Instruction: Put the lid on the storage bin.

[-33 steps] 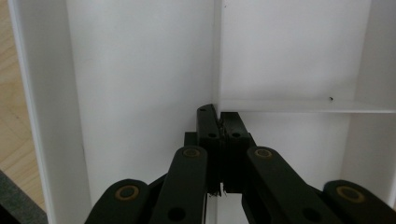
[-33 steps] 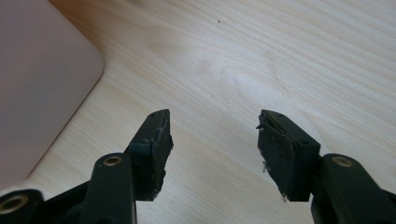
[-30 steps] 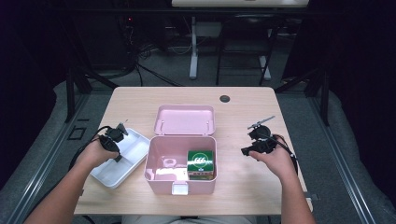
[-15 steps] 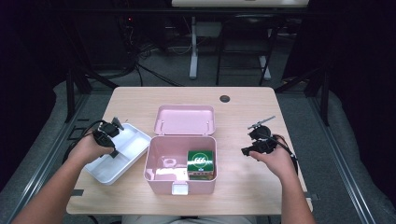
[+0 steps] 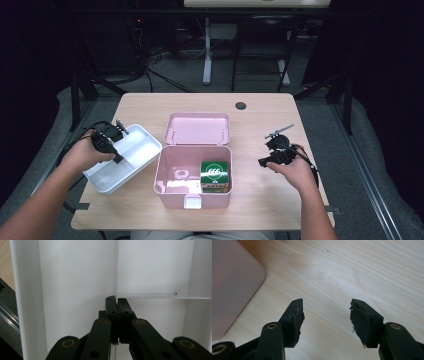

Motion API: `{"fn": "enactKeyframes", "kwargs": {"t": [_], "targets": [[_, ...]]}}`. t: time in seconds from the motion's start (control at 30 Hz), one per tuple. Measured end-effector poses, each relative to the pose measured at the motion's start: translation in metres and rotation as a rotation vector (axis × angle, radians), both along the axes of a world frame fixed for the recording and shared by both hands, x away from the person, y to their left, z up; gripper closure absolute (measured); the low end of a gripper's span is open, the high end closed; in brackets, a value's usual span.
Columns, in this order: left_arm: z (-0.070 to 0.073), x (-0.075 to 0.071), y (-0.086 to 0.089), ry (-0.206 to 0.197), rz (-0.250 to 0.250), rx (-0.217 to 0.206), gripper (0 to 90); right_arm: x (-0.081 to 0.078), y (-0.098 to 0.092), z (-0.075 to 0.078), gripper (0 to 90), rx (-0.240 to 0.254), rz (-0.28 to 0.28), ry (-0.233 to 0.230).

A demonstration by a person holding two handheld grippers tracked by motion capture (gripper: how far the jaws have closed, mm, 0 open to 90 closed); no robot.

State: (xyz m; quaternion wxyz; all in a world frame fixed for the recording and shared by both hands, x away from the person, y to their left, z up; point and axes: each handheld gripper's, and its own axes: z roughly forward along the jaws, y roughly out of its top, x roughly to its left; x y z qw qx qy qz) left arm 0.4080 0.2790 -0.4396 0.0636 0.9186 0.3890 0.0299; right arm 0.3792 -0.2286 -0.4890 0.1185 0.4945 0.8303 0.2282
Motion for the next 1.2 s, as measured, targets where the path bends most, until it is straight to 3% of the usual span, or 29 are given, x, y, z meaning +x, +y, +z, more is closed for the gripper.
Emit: {"fn": "enactKeyframes", "kwargs": {"t": [0.27, 0.57, 0.77, 0.9, 1.2], "targets": [[0.022, -0.007, 0.003, -0.023, -0.044, 0.022, 89.3, 0.0, 0.0, 0.0, 43.7, 0.008, 0.001, 0.003], [0.047, -0.014, 0.008, -0.062, -0.111, 0.011, 89.3, 0.0, -0.001, 0.0, 43.7, 0.013, -0.005, 0.003], [0.054, -0.016, -0.003, -0.05, -0.211, 0.042, 89.4, 0.001, -0.001, -0.002, 43.7, 0.009, -0.004, 0.004], [0.056, -0.016, -0.012, -0.034, -0.243, 0.035, 89.4, 0.001, -0.001, -0.001, 43.7, 0.012, -0.003, 0.003], [0.065, -0.018, -0.034, -0.056, -0.331, 0.04, 89.4, 0.0, 0.0, 0.0, 43.7, 0.025, 0.0, 0.004]]}}
